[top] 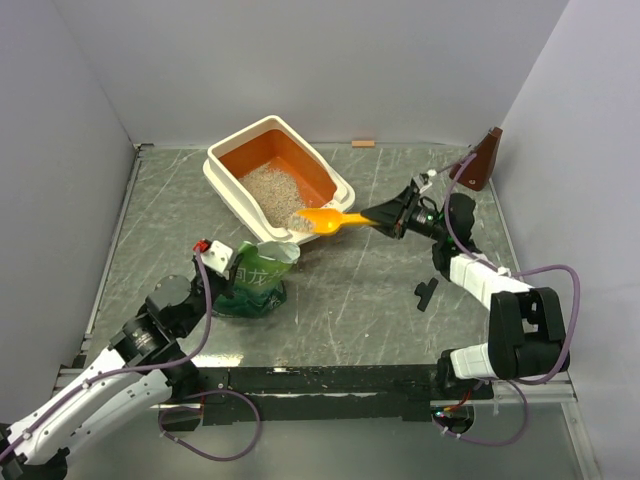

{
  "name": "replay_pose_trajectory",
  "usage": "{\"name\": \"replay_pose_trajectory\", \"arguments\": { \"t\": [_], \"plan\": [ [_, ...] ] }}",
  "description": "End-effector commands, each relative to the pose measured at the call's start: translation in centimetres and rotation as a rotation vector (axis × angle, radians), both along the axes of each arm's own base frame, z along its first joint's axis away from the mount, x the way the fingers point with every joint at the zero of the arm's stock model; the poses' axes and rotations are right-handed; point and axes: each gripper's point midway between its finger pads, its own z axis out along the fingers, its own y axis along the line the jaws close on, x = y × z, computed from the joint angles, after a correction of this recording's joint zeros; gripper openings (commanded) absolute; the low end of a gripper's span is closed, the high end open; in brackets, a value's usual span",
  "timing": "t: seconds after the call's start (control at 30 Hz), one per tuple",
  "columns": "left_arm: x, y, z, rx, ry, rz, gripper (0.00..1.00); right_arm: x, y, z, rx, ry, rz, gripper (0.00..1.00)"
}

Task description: Fill the litter box with clean litter

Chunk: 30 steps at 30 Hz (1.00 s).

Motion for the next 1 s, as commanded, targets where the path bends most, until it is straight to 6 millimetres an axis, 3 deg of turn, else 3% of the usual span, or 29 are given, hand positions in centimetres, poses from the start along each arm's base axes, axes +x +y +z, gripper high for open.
{"name": "replay_pose_trajectory", "arguments": {
  "t": [0.0,0.07,0.3,0.47,0.6,0.67,0.97],
  "plan": [
    [0.0,0.7,0.4,-0.045,-0.006,0.038,0.01,4.1,-0.2,4.6,-0.012,-0.092,-0.134,0.0],
    [-0.1,0.5,0.5,-0.052,-0.007,0.026,0.0,5.8,0.2,5.1,-0.027,-0.094,-0.157,0.0],
    [-0.7,0.6,1.3,-0.091,-0.034,0.009,0.01,13.0,2.6,2.4,-0.237,-0.093,-0.244,0.0],
    [-0.9,0.7,1.7,-0.106,-0.041,0.009,0.01,15.5,4.1,-0.5,-0.537,-0.109,-0.256,0.0],
    [-0.9,0.7,1.7,-0.105,-0.039,0.006,0.01,15.8,5.5,0.1,-0.769,-0.247,-0.234,0.0],
    [-0.9,0.6,1.7,-0.104,-0.038,0.001,0.01,15.6,6.0,1.7,-0.859,-0.339,-0.23,0.0],
    [-0.9,0.3,1.4,-0.096,-0.029,-0.011,0.0,13.0,5.6,5.8,-1.257,-0.6,-0.246,0.0]
  ]
}}
